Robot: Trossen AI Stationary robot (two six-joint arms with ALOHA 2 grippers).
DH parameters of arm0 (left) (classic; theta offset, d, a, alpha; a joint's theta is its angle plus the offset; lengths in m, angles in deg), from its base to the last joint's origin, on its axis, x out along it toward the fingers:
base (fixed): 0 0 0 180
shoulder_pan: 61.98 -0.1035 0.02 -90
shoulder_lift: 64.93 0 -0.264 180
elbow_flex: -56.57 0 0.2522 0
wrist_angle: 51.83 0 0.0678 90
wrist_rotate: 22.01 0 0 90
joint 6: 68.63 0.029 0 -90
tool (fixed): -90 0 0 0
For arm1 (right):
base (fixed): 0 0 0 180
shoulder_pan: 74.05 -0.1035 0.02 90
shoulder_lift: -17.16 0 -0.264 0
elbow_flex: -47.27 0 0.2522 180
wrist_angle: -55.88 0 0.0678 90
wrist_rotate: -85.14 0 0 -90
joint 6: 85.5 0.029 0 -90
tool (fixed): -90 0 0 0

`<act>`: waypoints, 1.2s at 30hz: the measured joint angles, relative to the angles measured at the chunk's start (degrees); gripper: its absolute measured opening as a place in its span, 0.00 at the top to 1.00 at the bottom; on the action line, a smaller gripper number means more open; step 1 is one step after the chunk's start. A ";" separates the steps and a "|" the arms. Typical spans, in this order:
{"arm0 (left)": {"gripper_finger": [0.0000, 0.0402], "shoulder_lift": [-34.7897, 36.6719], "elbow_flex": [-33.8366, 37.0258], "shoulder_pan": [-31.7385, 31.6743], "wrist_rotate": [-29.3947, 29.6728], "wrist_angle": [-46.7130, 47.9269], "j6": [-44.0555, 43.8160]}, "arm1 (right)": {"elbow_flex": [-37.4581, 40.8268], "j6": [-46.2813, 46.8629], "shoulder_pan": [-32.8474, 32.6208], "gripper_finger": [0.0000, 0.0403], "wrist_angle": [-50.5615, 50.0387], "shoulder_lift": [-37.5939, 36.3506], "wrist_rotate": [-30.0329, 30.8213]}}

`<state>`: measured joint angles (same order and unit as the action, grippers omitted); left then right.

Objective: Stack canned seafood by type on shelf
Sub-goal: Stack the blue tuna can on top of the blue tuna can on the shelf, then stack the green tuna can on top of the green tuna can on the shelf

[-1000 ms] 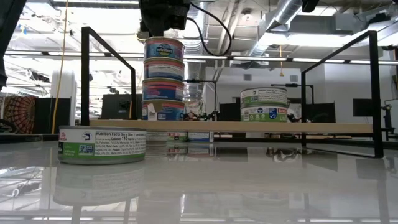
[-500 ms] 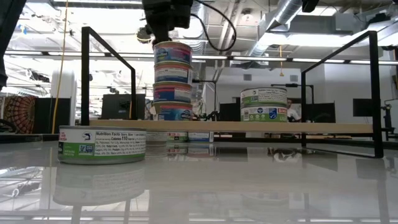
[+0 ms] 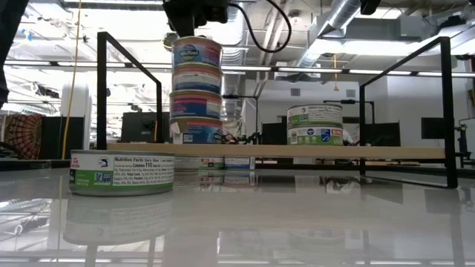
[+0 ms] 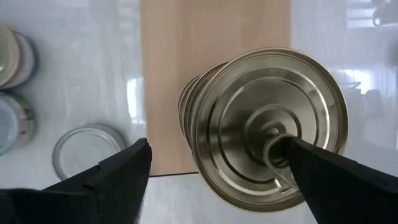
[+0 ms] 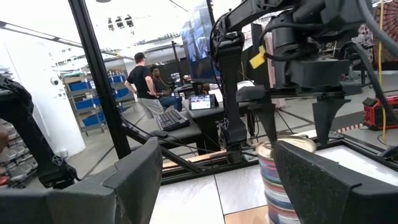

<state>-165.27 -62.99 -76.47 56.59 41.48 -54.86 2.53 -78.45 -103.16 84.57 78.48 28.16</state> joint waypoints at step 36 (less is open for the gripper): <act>0.10 0.12 -13.38 0.25 11.30 -0.38 3.92 | -0.02 0.00 0.00 0.18 -0.18 0.00 0.02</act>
<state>-165.15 -76.37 -76.22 67.89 41.10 -50.95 2.51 -78.45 -103.15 84.40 78.48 28.18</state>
